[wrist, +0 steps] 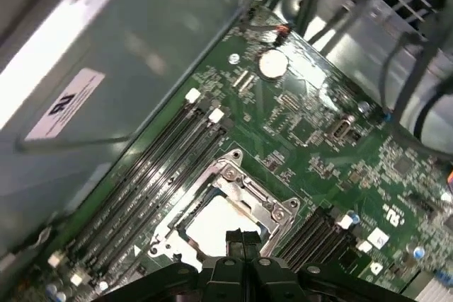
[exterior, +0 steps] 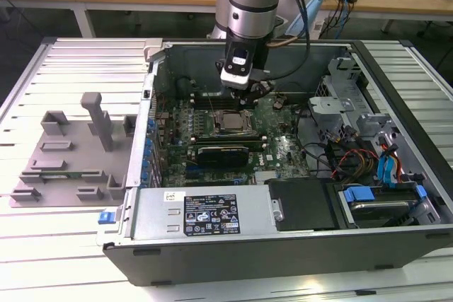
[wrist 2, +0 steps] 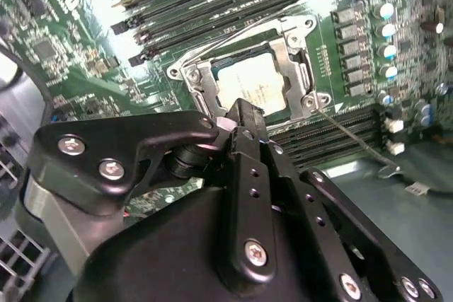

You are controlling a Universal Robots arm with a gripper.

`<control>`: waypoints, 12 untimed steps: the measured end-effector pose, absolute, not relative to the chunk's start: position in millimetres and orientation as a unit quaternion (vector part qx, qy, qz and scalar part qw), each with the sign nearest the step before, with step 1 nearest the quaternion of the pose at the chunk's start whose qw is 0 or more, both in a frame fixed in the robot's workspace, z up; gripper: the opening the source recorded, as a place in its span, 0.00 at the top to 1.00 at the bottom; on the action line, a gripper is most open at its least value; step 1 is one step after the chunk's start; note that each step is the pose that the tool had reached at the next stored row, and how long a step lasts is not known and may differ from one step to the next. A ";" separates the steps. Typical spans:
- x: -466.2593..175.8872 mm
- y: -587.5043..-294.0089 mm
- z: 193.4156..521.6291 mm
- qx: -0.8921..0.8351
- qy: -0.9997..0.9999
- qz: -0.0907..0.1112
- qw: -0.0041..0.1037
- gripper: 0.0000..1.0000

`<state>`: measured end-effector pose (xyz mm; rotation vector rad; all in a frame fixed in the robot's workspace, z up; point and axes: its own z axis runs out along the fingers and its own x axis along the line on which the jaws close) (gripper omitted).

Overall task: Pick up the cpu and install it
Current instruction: 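Close the cpu cover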

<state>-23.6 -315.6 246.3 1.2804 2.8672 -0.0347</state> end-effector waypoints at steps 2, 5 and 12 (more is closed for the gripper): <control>-23.6 -315.6 246.3 0.379 0.925 -0.011 0.001 0.89; -23.6 -315.6 246.3 0.343 0.939 -0.011 0.001 0.89; -23.6 -315.6 245.8 0.245 0.970 -0.011 0.003 0.89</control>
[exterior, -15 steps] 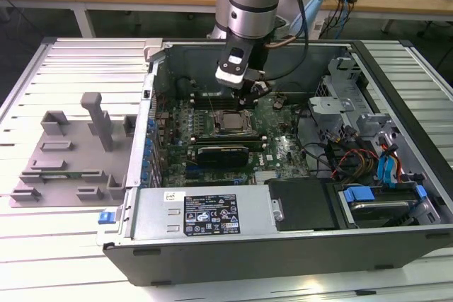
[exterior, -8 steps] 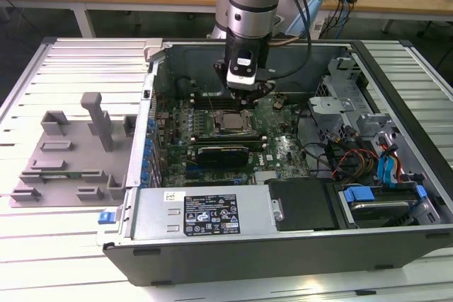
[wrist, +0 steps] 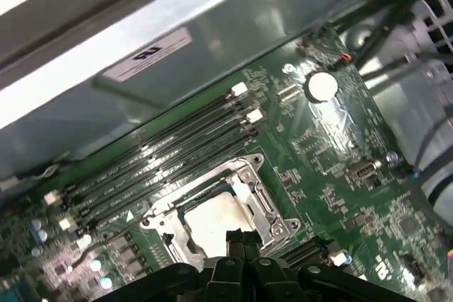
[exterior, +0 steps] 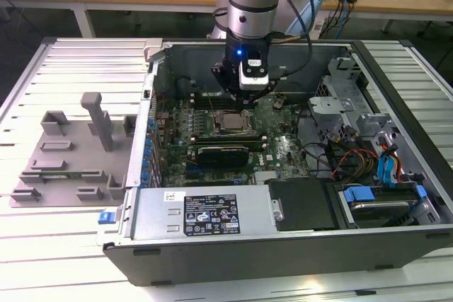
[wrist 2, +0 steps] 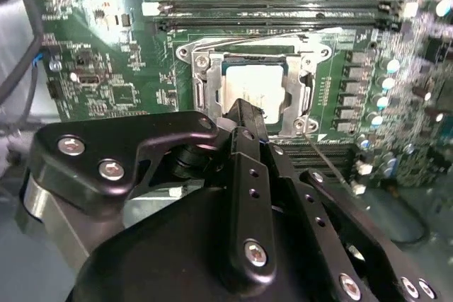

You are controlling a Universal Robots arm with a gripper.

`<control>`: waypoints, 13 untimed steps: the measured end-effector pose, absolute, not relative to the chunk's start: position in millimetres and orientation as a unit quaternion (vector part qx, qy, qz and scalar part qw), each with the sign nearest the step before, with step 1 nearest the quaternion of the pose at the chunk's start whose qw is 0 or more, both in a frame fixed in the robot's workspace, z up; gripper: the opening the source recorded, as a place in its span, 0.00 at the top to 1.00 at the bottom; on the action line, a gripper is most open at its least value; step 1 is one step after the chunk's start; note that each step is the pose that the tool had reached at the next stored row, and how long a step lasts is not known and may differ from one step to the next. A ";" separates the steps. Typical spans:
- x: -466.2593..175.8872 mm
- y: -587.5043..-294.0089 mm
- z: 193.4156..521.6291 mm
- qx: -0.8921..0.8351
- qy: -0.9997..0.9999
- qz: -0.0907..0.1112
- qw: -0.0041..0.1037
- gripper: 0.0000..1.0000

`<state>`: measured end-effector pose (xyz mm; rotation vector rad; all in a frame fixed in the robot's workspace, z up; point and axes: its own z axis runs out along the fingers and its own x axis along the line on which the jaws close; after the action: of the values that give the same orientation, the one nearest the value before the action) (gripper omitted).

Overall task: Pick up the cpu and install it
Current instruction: 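Close the cpu cover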

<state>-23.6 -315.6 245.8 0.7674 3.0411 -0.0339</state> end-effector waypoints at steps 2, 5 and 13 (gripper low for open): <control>-23.6 -315.6 245.7 0.228 0.974 -0.011 0.003 0.89; -23.6 -315.6 245.3 0.172 0.985 -0.011 0.003 0.89; -23.6 -315.6 244.9 0.071 0.997 -0.010 0.004 0.89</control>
<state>-23.6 -315.6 244.9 0.2229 3.1247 -0.0319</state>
